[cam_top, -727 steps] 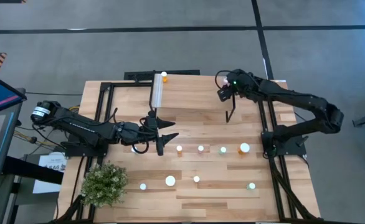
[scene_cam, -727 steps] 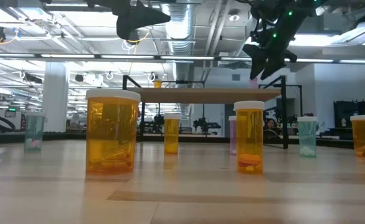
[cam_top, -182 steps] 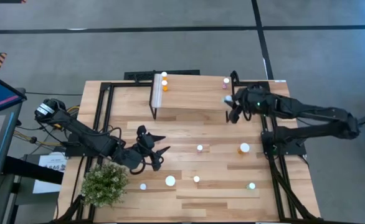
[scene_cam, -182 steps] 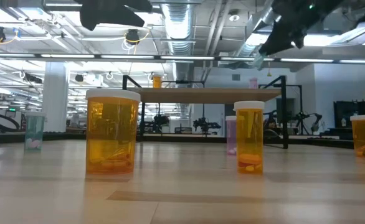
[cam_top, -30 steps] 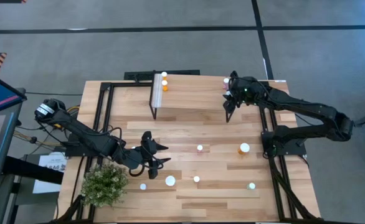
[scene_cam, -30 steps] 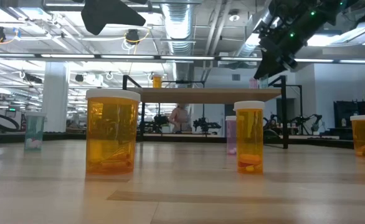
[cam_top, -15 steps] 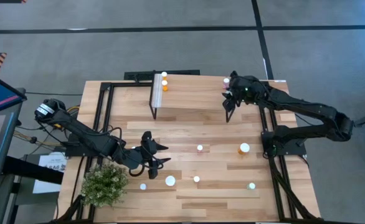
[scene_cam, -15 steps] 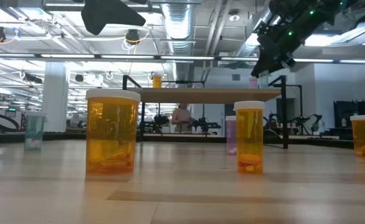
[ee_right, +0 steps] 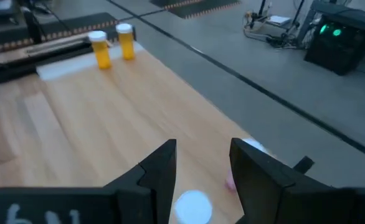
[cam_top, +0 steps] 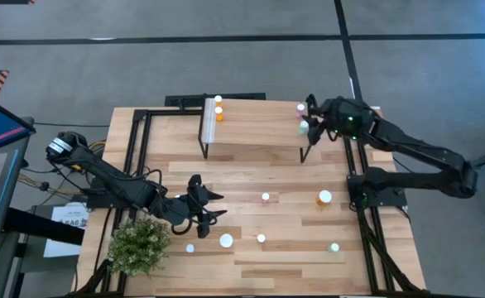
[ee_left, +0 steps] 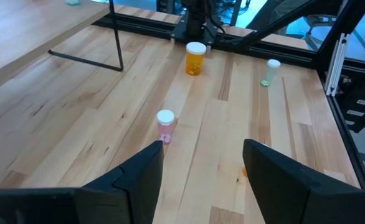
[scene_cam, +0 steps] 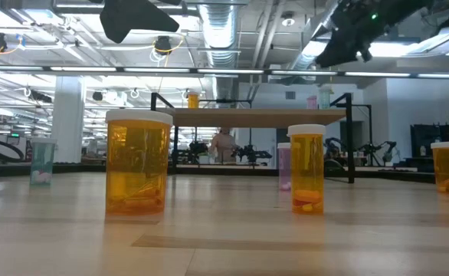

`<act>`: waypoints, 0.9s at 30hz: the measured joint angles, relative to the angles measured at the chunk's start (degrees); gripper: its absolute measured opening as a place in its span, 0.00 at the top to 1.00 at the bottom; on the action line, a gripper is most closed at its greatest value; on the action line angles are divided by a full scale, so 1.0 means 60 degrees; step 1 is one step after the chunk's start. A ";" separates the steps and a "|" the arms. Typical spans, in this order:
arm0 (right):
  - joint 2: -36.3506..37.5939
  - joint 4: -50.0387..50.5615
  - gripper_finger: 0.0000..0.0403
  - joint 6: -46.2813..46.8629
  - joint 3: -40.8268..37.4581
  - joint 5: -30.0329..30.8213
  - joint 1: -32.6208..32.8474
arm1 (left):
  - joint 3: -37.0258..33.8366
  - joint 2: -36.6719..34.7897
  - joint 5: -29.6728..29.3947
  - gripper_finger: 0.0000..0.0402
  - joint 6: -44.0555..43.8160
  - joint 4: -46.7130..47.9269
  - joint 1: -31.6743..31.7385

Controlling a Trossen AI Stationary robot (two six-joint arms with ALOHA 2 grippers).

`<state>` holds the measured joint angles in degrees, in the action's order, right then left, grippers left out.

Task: Pick and place medicine bottles onto shelf by color
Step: Put the top small pink pill bottle on the shelf

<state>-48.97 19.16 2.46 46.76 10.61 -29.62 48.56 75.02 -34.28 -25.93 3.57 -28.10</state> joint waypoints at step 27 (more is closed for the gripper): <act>0.2868 -0.0318 0.68 0.2357 -0.2039 0.3422 0.5475 | 0.0000 0.0000 0.0005 0.48 0.0000 0.0029 0.0004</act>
<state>-31.76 17.26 16.60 34.53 31.14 3.23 48.56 75.02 -34.25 -25.93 3.75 -28.08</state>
